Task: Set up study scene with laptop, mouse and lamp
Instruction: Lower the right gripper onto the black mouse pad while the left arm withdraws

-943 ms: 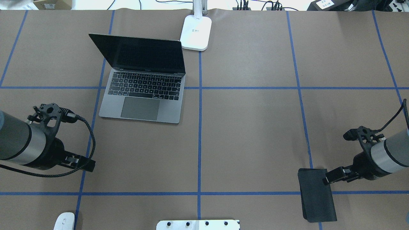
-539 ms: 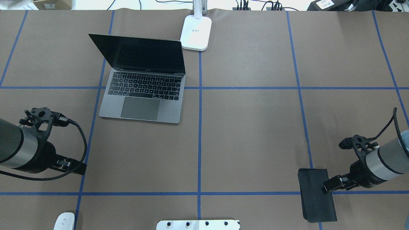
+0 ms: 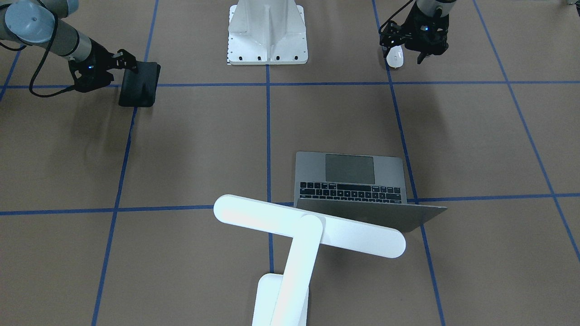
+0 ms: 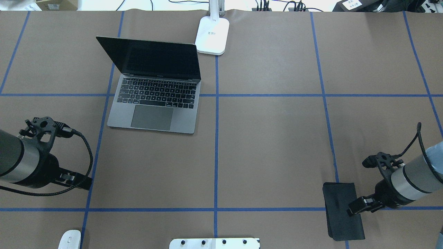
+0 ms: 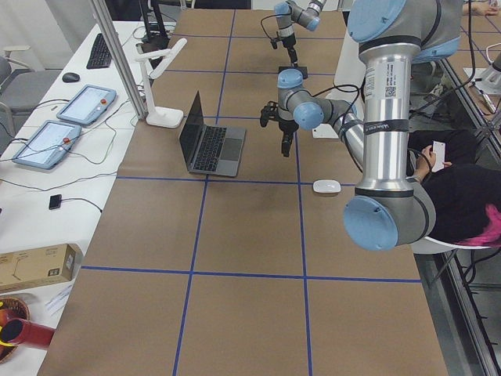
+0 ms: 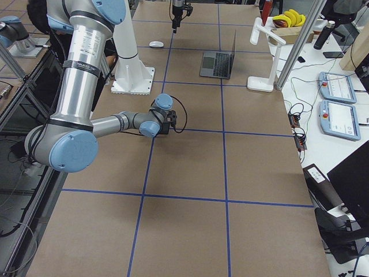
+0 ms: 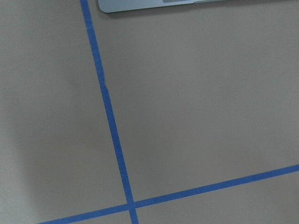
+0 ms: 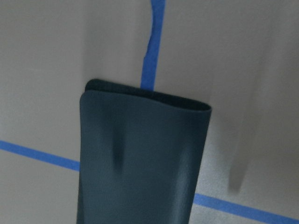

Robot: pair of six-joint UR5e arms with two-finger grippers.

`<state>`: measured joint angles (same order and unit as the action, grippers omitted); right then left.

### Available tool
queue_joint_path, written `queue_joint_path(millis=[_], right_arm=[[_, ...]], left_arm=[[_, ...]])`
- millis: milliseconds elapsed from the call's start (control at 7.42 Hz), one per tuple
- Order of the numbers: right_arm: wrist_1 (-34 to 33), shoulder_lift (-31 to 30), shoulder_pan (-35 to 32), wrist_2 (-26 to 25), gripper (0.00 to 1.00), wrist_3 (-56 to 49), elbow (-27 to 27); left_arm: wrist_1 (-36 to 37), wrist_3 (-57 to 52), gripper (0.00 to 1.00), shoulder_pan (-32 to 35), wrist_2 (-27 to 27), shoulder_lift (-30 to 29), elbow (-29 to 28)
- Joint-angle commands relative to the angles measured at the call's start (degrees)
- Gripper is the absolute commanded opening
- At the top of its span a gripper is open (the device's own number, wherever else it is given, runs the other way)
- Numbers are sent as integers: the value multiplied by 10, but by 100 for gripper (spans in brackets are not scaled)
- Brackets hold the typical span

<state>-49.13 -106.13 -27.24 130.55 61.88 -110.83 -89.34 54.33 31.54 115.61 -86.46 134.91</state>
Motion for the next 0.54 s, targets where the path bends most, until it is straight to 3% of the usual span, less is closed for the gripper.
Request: queue_joint_path(millis=[0, 269, 404], right_arm=[[-4, 0, 14, 0, 83, 0, 4], [-5, 0, 17, 1, 81, -1, 6], [-5, 0, 13, 7, 71, -2, 6]], left_arm=[[-1, -1, 99, 3, 0, 3, 0], [-1, -3, 98, 3, 0, 4, 4], [-1, -6, 98, 3, 0, 6, 9]])
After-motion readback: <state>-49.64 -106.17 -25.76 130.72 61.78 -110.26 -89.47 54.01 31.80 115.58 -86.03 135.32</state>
